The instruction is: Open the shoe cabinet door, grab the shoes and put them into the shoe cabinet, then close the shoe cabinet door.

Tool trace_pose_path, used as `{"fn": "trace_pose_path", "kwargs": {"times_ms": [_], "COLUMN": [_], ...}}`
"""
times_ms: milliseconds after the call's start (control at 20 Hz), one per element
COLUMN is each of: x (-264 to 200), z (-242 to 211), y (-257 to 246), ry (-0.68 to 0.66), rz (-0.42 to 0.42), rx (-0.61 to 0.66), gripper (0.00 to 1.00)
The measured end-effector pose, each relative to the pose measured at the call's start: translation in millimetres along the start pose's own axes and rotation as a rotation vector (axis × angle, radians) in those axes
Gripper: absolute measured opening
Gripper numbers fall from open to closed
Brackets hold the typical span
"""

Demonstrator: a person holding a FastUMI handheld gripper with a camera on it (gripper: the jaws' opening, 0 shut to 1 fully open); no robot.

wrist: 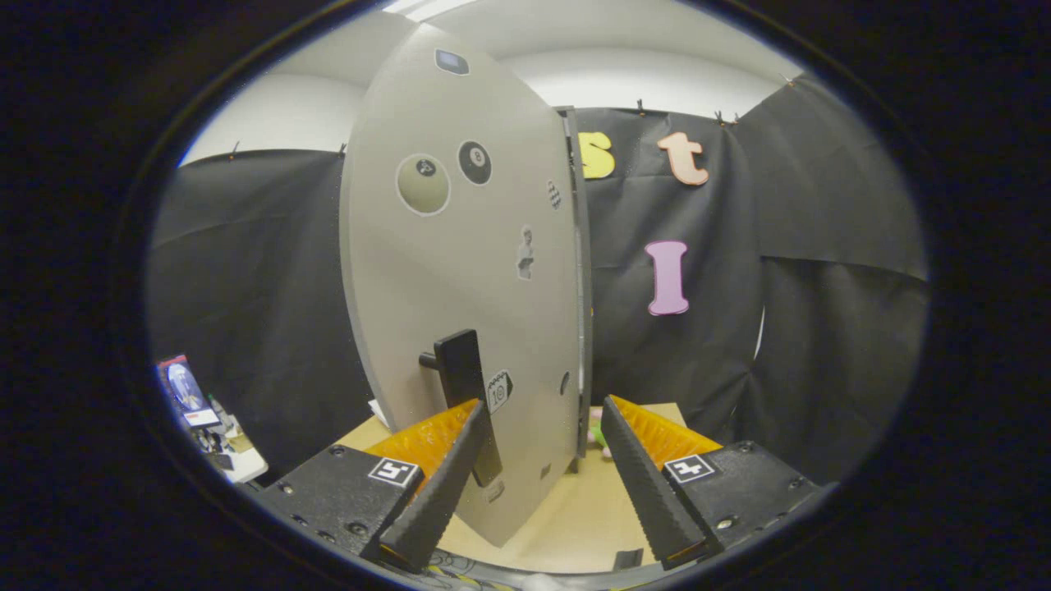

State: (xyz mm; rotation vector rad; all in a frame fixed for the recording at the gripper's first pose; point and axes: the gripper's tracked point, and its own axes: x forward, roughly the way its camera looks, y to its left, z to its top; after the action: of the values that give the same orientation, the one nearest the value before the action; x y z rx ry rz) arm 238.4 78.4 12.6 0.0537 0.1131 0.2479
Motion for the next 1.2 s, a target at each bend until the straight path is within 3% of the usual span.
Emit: {"fn": "trace_pose_path", "kwargs": {"times_ms": [350, 550, 900, 1200], "x": [66.5, 91.9, 93.2, 52.7], "z": [-4.5, 3.9, 3.9, 12.5], "y": [91.5, 123.9, 127.3, 100.7], "ry": [0.027, 0.011, 0.024, 0.003], "rz": [0.087, 0.082, 0.031, -0.099], "rx": [-0.029, -0.016, -0.017, 0.007], "gripper": [0.95, 0.99, 0.99, 0.99]}}
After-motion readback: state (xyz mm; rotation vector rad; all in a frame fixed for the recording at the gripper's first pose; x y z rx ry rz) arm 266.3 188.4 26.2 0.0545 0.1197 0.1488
